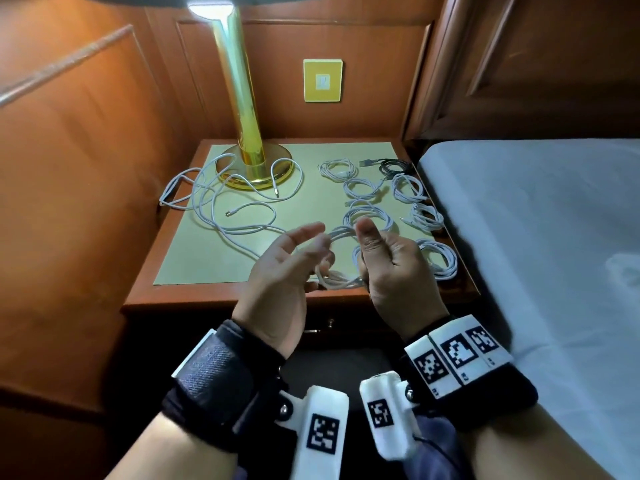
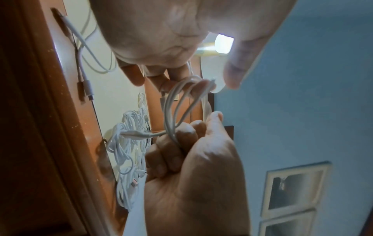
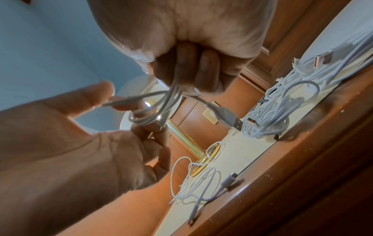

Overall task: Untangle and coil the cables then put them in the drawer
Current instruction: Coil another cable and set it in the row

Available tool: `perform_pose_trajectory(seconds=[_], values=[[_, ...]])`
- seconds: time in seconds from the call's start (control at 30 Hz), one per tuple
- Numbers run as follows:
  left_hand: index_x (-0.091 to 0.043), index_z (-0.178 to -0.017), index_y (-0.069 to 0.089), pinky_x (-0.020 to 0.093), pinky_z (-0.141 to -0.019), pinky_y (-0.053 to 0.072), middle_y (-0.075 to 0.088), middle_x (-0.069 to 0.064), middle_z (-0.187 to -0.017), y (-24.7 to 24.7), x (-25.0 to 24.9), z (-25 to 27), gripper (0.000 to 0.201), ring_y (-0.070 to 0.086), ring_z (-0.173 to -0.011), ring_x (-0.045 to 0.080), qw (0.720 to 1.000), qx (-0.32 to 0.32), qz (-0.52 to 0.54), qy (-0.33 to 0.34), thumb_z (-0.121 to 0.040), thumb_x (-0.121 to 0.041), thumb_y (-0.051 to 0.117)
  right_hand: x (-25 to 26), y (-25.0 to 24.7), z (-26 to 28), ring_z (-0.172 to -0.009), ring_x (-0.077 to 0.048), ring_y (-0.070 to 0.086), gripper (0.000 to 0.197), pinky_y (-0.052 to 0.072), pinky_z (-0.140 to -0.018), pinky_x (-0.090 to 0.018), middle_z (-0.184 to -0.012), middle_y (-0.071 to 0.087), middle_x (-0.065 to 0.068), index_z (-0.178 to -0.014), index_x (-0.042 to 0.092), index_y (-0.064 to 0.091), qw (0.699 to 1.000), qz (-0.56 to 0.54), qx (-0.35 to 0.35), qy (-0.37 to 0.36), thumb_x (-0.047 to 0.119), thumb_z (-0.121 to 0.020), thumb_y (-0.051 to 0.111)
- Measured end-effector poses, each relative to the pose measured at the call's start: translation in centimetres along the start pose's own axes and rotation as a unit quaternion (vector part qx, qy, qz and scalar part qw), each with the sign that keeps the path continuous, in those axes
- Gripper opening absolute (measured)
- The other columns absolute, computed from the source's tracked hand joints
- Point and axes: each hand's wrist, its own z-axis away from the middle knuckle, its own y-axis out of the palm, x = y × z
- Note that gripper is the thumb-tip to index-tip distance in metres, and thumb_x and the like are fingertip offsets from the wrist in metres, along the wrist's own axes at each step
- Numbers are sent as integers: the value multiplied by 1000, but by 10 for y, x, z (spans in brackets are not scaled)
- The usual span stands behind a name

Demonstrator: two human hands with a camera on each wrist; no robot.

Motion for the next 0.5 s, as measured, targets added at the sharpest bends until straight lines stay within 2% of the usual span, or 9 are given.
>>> perform_pose_trajectory(seconds=[0.07,0.13,0.23,0.3,0.33,0.4,0.47,0.5], values=[[-9,-110,60,20,-61,48,58,1,-68,3,3,0,45,56,-61,11,999,-10,-30,13,-66,-8,69,0,1,2,-47,-14,42,57,39,-54,-35,-47,42,4,-58,15,42,1000,8,3,-9,61,-92,38],[-12,-103,59,23,-62,50,60,1,-71,2,8,1,39,56,-64,14,995,-28,-82,39,-65,-4,64,1,1,3,-47,-10,40,53,36,-50,-28,-47,42,5,-58,17,42,1000,13,0,-22,58,-93,39],[-19,-94,60,37,-73,58,66,1,-90,-6,14,-1,26,64,-80,22,964,-81,-229,108,-68,-13,63,-1,0,3,-47,-13,42,52,33,-47,-19,-49,42,2,-60,12,45,999,17,-22,-35,52,-93,41],[-21,-87,58,49,-75,60,63,-1,-90,-10,13,-2,20,67,-78,28,953,-108,-256,122,-69,-16,66,-3,-1,4,-48,-14,43,53,34,-47,-22,-50,43,-2,-64,9,51,998,28,-28,-48,52,-93,41],[-19,-83,56,51,-75,60,61,-1,-85,-12,12,-3,18,68,-73,27,953,-115,-251,124,-69,-14,68,-4,-2,4,-47,-12,44,51,33,-46,-20,-49,43,1,-65,13,55,997,36,-37,-53,53,-93,40],[-14,-75,56,47,-71,61,59,2,-74,-16,9,-4,22,66,-62,20,962,-108,-221,119,-75,-3,75,-8,-6,-1,-45,-4,46,46,33,-45,-14,-47,44,8,-67,22,57,995,44,-77,-41,56,-92,39],[-8,-74,60,38,-66,58,61,9,-71,-21,4,-5,23,65,-62,18,968,-98,-200,117,-82,10,71,-11,-15,-8,-46,-1,50,49,35,-46,-12,-49,49,7,-68,21,59,990,44,-132,0,58,-94,37],[-7,-76,62,33,-63,55,61,10,-71,-24,2,-5,21,64,-62,19,968,-100,-196,119,-83,13,68,-11,-20,-11,-46,-2,52,51,37,-48,-15,-50,52,5,-66,22,57,986,44,-158,19,58,-95,36]])
